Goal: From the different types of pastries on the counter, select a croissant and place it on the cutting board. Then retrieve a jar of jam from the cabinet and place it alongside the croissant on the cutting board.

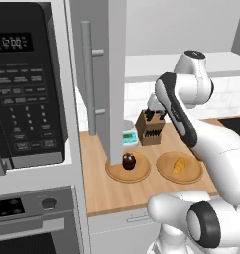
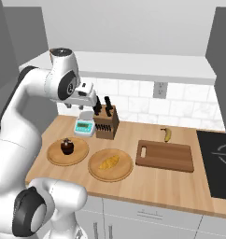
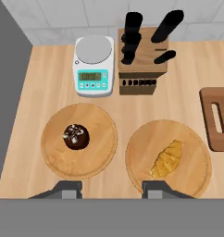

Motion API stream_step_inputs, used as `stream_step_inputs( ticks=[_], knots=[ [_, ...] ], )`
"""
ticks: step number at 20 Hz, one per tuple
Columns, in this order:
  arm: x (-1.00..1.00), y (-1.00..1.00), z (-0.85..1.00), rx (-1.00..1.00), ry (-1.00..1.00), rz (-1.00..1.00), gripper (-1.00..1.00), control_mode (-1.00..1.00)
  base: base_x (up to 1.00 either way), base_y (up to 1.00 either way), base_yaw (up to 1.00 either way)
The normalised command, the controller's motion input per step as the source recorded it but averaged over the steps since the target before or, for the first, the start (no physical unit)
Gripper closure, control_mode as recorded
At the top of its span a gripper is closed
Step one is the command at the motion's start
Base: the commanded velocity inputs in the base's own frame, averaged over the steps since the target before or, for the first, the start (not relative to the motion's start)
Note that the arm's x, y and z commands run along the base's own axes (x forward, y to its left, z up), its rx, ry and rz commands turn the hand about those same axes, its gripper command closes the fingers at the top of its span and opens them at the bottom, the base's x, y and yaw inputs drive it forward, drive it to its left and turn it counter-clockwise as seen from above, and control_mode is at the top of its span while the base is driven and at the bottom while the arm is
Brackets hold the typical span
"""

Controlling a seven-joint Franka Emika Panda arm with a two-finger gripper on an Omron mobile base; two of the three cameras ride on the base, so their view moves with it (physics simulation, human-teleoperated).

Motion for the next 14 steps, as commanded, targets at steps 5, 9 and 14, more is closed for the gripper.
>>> stream_step_inputs(
  ticks=[5,9,14],
  knots=[
    [0.0,-0.14,-0.2,-0.13,0.04,-0.01,-1.0,-1.0,0.0,0.0,0.0],
    [0.0,-0.61,-0.57,-0.13,0.07,-0.08,-1.0,-1.0,0.0,0.0,0.0],
    [0.0,-0.91,-0.31,0.17,0.0,-0.22,-1.0,-1.0,0.0,0.0,0.0]
  ],
)
